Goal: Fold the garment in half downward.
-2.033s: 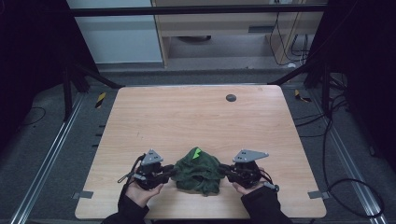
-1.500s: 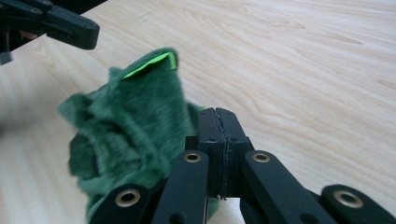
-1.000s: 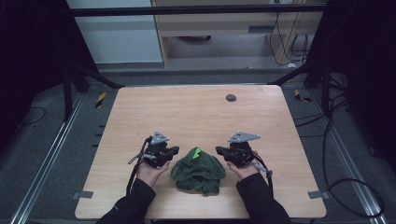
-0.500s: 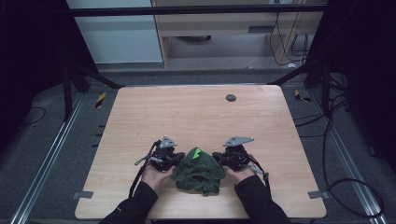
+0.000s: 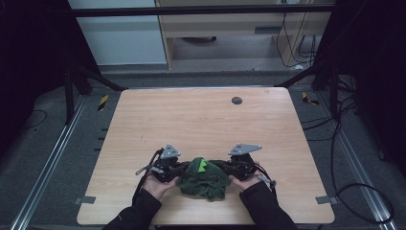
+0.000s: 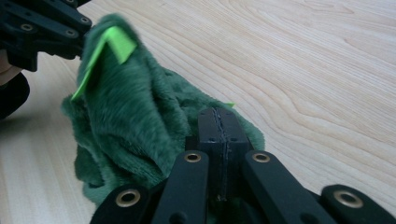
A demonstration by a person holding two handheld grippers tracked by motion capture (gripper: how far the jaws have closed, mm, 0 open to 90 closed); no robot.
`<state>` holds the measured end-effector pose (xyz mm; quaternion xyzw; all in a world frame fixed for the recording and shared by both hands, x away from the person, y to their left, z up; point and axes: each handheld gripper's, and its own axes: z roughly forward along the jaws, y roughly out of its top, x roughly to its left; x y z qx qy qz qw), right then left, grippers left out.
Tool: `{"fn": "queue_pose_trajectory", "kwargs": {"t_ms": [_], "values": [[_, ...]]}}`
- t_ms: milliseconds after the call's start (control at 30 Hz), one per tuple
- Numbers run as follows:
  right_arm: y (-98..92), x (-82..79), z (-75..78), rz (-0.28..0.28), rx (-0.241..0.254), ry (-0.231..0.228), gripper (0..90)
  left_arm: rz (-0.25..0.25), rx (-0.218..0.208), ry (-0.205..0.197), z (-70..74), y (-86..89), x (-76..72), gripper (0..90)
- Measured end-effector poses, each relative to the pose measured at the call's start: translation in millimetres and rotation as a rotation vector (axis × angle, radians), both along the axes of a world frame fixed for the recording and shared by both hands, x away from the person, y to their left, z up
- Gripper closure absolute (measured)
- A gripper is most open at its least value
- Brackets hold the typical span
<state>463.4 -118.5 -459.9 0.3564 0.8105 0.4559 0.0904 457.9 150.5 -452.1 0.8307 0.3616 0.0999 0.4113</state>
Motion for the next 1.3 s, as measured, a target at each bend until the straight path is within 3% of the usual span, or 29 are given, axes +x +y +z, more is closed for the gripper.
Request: {"fn": "queue_pose_trajectory", "kwargs": {"t_ms": [367, 867, 1300], "values": [[0.2, -8.4, 2.2, 0.014, 0.002, -0.006, 90.0, -0.029, -0.004, 0.009, 2.3, -0.9, -10.0, 89.7], [0.6, -23.6, 2.7, 0.045, 0.0, -0.005, 90.0, -0.078, -0.014, 0.011, 5.2, 0.9, -36.4, 89.7], [-2.3, -36.0, -2.5, 0.057, 0.002, 0.021, 89.9, -0.077, 0.026, 0.044, -5.5, 0.8, -48.6, 89.7]]}}
